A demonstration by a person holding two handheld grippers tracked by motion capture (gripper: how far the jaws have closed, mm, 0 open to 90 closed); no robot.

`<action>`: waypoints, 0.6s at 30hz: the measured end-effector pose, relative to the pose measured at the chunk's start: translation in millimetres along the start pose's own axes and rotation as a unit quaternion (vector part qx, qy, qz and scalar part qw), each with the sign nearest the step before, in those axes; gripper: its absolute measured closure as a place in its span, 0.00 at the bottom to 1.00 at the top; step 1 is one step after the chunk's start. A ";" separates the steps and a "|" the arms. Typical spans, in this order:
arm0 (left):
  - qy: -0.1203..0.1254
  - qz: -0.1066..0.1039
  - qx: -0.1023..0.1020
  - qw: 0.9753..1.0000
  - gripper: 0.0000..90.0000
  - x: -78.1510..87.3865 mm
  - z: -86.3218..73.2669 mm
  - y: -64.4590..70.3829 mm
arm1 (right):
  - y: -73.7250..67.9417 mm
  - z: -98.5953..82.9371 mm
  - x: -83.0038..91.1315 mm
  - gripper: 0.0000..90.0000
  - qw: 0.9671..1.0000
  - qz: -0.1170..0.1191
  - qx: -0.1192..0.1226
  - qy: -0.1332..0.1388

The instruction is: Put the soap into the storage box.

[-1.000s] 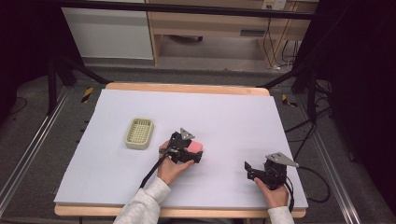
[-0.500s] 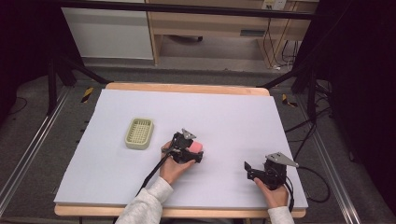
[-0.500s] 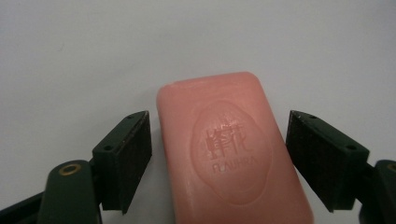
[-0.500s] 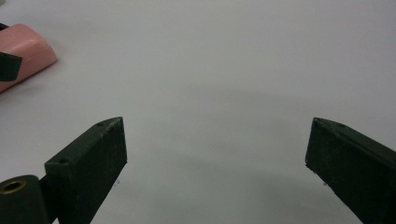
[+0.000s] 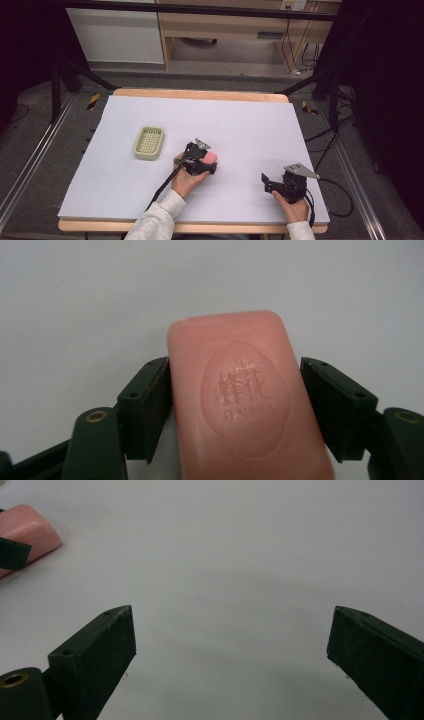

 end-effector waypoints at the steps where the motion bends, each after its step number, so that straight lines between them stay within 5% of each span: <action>1: -0.002 0.000 0.000 1.000 0.36 0.6 0.0 -0.2 | 0.0 0.0 0.0 0.06 1.000 0.000 0.000 0.000; 18: -0.010 -0.004 -0.003 1.000 0.40 2.3 0.2 -2.2 | 0.0 -0.2 -0.8 0.06 1.000 0.001 0.003 -0.002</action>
Point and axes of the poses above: each handheld gripper's, and its own axes: x roughly backward along the jaws, z roughly out of its top, y roughly to its right, the point moved 2 cm from there along -x, roughly forward along the jaws, and after that the axes turned 1 degree about z, right-handed, at the moved point
